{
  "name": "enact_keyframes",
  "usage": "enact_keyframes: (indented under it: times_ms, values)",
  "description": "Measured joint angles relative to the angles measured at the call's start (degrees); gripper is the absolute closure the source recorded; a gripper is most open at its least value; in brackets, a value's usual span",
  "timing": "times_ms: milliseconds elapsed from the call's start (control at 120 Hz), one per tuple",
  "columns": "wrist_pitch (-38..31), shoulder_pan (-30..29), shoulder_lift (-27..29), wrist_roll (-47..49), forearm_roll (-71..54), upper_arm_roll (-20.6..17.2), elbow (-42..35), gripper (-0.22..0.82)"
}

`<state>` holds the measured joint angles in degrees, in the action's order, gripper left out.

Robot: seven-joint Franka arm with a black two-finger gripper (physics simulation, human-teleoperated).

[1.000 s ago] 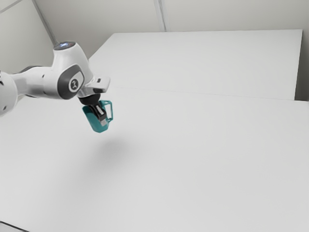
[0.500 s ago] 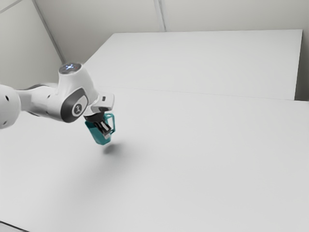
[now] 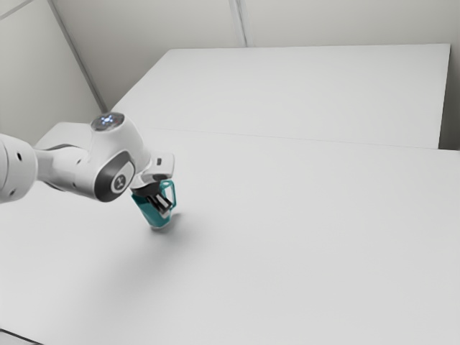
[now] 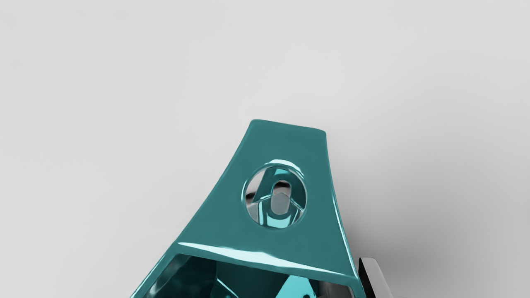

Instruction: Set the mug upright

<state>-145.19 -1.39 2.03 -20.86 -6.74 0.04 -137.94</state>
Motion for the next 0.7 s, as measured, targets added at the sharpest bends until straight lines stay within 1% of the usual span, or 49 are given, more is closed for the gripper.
enact_keyframes:
  times_ms: [525, 700]
  values:
    - [-2.0, -0.5, -1.1, 2.1, 0.1, -0.6, -1.0, 0.78]
    - [-2.2, -1.8, -1.6, 2.6, 0.1, -2.0, -1.0, 0.78]
